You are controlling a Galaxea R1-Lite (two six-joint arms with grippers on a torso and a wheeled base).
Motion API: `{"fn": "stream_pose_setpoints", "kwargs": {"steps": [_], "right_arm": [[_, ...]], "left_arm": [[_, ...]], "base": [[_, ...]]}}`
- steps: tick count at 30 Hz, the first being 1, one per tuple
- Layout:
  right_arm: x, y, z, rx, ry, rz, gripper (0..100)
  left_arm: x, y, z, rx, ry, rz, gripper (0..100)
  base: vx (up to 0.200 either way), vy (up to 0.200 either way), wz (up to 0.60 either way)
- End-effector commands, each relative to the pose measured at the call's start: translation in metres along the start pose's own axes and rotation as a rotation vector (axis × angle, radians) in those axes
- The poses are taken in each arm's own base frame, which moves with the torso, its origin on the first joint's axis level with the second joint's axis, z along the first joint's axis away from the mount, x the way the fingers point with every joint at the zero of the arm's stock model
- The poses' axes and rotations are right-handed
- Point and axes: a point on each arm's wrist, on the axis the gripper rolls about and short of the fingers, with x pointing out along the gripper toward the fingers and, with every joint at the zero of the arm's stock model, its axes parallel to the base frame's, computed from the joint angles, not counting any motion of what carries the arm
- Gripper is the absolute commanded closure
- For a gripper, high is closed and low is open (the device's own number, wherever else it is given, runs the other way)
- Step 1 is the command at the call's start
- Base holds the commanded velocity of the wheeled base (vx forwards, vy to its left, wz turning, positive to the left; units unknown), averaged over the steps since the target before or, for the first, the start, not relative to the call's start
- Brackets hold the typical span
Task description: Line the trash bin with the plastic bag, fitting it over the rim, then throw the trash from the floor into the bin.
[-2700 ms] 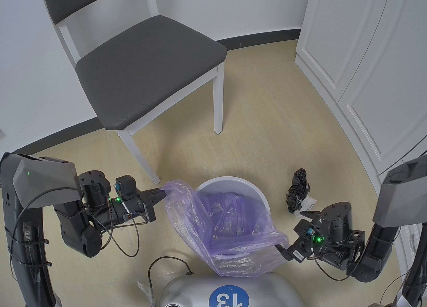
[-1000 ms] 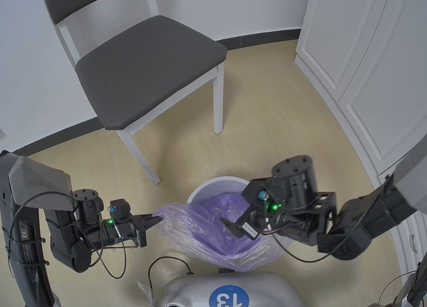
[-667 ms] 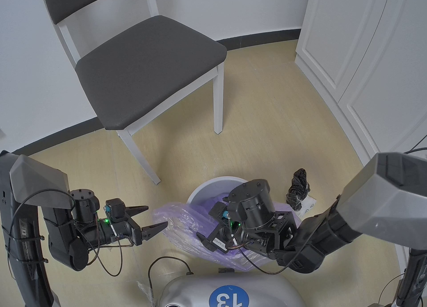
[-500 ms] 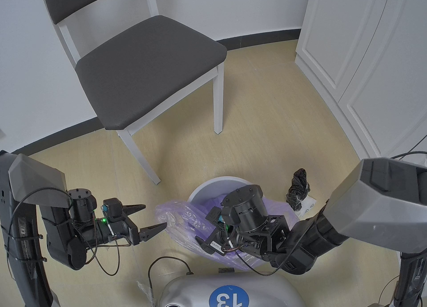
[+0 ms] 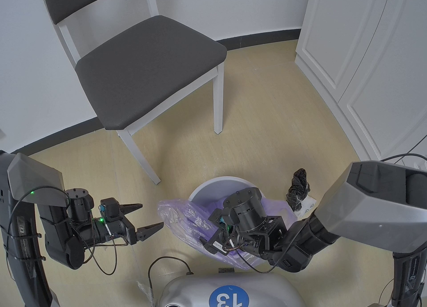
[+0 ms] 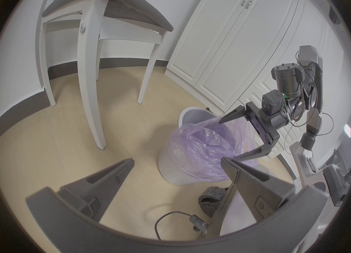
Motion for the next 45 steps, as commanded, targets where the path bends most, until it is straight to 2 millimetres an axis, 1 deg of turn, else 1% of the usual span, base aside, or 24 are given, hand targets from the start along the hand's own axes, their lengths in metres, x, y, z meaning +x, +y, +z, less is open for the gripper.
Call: {"fn": "stream_pose_setpoints", "kwargs": {"steps": [1, 3, 4, 6, 10, 11, 12, 21, 30, 31, 32, 34, 40, 41, 42, 45], "right_arm": [[-0.016, -0.015, 0.018, 0.020, -0.059, -0.028, 0], [-0.020, -0.021, 0.021, 0.029, -0.069, -0.040, 0], [-0.022, -0.027, 0.021, 0.035, -0.064, -0.052, 0], [-0.021, -0.033, 0.018, 0.042, -0.050, -0.063, 0], [-0.017, -0.033, 0.009, 0.038, -0.014, -0.057, 0], [-0.016, -0.033, 0.008, 0.038, -0.010, -0.054, 0], [-0.012, -0.030, 0.004, 0.035, 0.003, -0.046, 0], [0.014, -0.013, -0.013, 0.017, 0.054, -0.013, 0], [0.026, -0.003, -0.024, 0.006, 0.083, 0.008, 0], [0.027, -0.002, -0.025, 0.006, 0.085, 0.009, 100], [0.031, -0.001, -0.027, 0.005, 0.087, 0.009, 100], [0.033, -0.001, -0.024, 0.009, 0.075, 0.005, 100], [0.030, -0.006, -0.016, 0.015, 0.052, -0.004, 100], [0.022, -0.013, -0.007, 0.022, 0.025, -0.019, 100], [0.018, -0.018, -0.002, 0.024, 0.013, -0.027, 100], [0.010, -0.030, 0.009, 0.031, -0.018, -0.053, 100]], "left_arm": [[-0.001, 0.002, 0.002, 0.017, -0.016, 0.009, 0], [-0.001, 0.002, 0.002, 0.022, -0.016, 0.009, 0], [0.000, 0.003, 0.001, 0.023, -0.014, 0.009, 0], [0.000, 0.003, 0.001, 0.025, -0.013, 0.009, 0], [-0.001, 0.002, -0.001, 0.030, -0.008, 0.008, 0], [0.000, 0.002, 0.000, 0.032, -0.009, 0.007, 0], [-0.001, 0.002, 0.000, 0.031, -0.008, 0.007, 0], [-0.001, 0.002, -0.001, 0.030, -0.008, 0.008, 0], [0.000, 0.002, -0.002, 0.027, -0.005, 0.008, 0], [0.000, 0.002, -0.002, 0.027, -0.005, 0.008, 0], [0.000, 0.002, -0.002, 0.027, -0.005, 0.008, 0], [-0.001, 0.002, -0.002, 0.027, -0.004, 0.009, 0], [-0.002, 0.003, -0.002, 0.026, -0.004, 0.015, 0], [-0.002, 0.003, -0.002, 0.026, -0.004, 0.015, 0], [-0.002, 0.003, -0.002, 0.027, -0.006, 0.015, 0], [-0.003, 0.003, -0.001, 0.027, -0.005, 0.013, 0]], "base": [[0.000, 0.000, 0.00], [0.000, 0.000, 0.00], [0.000, 0.000, 0.00], [0.000, 0.000, 0.00], [0.000, 0.000, 0.00], [0.000, 0.000, 0.00], [0.000, 0.000, 0.00], [0.000, 0.000, 0.00], [0.000, 0.000, 0.00], [0.000, 0.000, 0.00], [0.000, 0.000, 0.00], [0.000, 0.000, 0.00], [0.000, 0.000, 0.00], [0.000, 0.000, 0.00], [0.000, 0.000, 0.00], [0.000, 0.000, 0.00]]}}
